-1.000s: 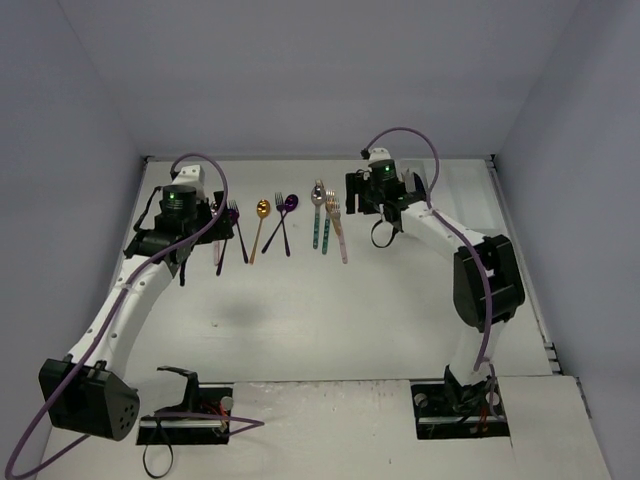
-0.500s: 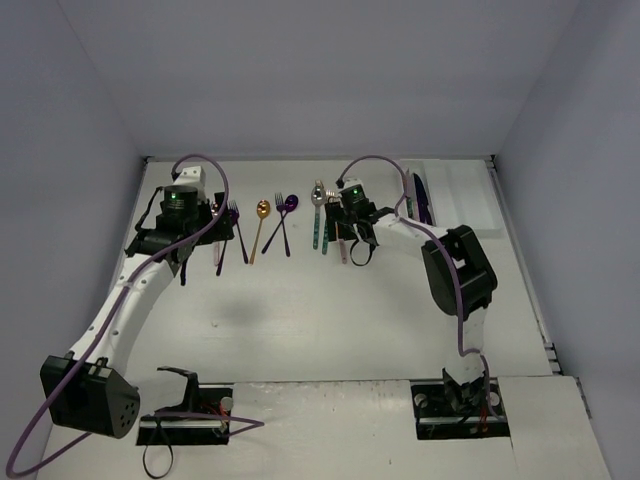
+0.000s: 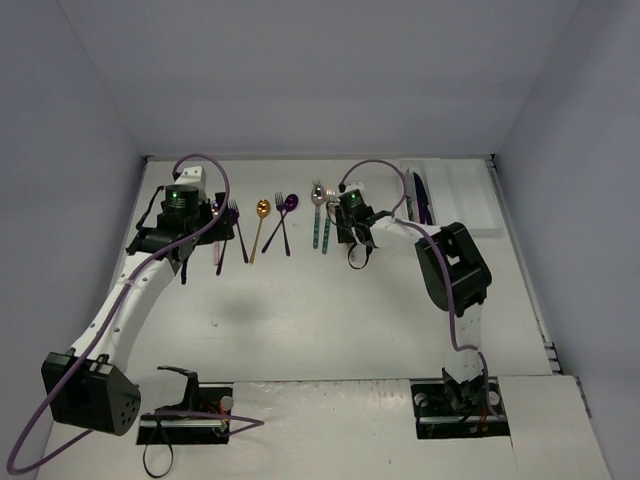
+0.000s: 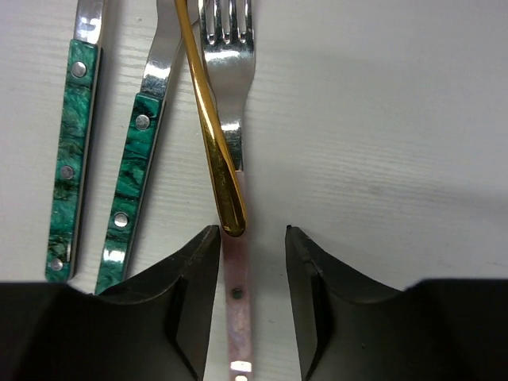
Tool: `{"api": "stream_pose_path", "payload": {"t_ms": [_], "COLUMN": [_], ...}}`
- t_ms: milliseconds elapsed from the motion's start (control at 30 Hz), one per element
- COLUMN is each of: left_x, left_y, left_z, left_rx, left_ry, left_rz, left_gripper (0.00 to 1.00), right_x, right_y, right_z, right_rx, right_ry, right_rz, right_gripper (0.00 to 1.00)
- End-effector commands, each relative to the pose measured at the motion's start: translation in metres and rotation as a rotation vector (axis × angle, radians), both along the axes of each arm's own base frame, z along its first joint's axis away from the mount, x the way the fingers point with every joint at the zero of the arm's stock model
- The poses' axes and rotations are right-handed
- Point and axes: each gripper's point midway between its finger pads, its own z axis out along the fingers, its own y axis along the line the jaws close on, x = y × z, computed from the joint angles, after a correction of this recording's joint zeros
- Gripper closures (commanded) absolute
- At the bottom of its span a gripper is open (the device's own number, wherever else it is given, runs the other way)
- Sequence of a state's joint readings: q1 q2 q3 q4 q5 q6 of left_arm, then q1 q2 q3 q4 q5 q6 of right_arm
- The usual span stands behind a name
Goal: Sort the eating utensils into containers
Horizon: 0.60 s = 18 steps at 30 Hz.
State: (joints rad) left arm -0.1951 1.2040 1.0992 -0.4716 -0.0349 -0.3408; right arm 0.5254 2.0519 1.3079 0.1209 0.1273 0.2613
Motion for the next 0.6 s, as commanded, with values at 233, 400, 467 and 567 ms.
{"api": "stream_pose_path", "payload": {"t_ms": [233, 400, 467, 567], "left_x": [0.009, 0.009, 0.009, 0.009], "left_y": [0.002, 0.0, 0.0, 0.0], "left_z": [0.016, 0.015, 0.015, 0.015], "left_rx": [-0.008, -0.014, -0.016, -0.016], "left_ry": [-0.055, -0.05, -0.049, -0.048], "left_rz": [0.009, 0.005, 0.004, 0.004], "left_gripper": [0.18, 0.18, 0.19, 0.18], "right_x": [0.001, 0.002, 0.002, 0.006], "right_y": [-0.057, -0.082, -0.088, -0.097], "right_z": [0.009, 0.031, 0.035, 0.08], "right_rx": [-0.047, -0.068, -0.083, -0.125], "right_ry": [-0.009, -0.042, -0.046, -0.14], "right_rz": [-0.06, -0.052, -0.046, -0.012], "right_gripper": [0.99, 1.0, 1.0, 1.0]}}
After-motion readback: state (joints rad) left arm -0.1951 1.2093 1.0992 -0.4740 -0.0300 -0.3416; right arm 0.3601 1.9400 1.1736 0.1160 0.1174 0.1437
